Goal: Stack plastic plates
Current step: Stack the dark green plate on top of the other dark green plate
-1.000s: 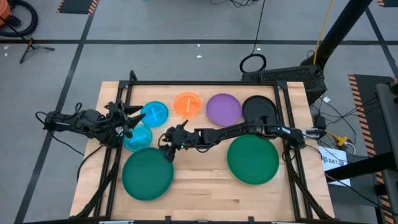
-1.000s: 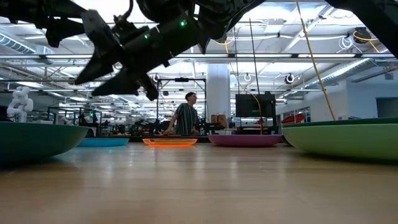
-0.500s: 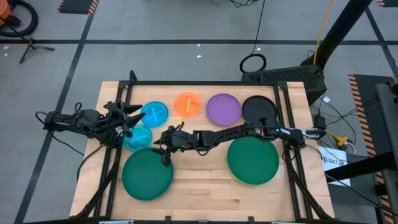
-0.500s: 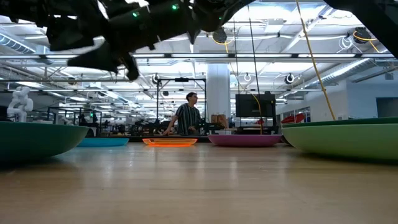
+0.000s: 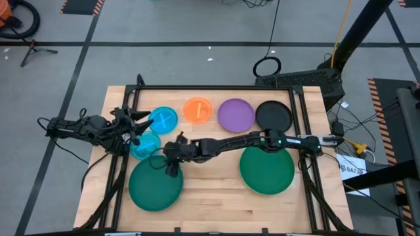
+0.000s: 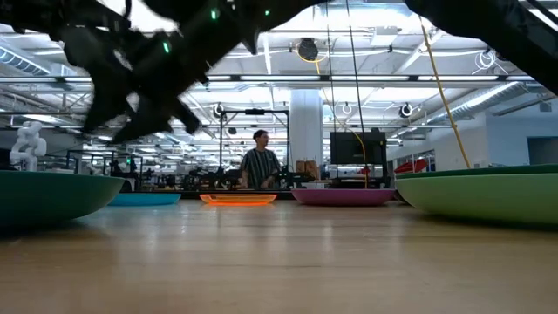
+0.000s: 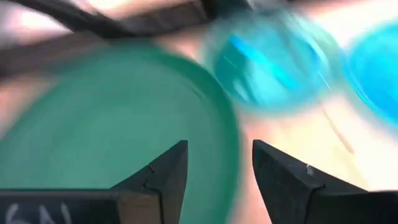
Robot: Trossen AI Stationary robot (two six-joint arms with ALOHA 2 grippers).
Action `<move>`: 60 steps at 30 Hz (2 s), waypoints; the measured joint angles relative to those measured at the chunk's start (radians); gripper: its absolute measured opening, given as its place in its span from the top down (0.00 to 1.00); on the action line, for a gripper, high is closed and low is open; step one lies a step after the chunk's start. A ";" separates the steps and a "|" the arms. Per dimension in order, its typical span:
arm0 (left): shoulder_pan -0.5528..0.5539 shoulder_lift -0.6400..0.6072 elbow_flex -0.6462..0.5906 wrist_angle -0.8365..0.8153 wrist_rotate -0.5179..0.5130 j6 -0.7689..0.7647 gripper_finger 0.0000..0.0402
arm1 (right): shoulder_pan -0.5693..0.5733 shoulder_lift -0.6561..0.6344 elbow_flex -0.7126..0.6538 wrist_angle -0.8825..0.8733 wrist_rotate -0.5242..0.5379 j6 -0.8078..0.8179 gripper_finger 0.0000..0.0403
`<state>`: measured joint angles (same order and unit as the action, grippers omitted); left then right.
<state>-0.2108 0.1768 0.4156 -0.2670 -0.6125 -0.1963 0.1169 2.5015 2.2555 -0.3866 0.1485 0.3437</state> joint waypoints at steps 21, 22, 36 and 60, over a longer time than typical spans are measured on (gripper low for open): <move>0.000 0.000 0.000 -0.031 0.000 -0.016 0.47 | 0.005 0.066 -0.001 -0.101 0.030 0.099 0.58; 0.000 0.000 0.000 -0.030 0.000 -0.016 0.47 | 0.006 0.068 -0.001 -0.097 0.030 0.094 0.58; 0.000 0.000 0.000 -0.038 0.000 -0.016 0.47 | 0.002 0.070 -0.002 -0.060 0.005 0.116 0.78; 0.000 0.000 0.000 -0.052 0.000 -0.054 0.47 | 0.011 -0.104 -0.003 -0.328 0.011 0.050 0.99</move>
<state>-0.2111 0.1764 0.4156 -0.3192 -0.6121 -0.2498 0.1279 2.3975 2.2524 -0.7151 0.1594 0.3932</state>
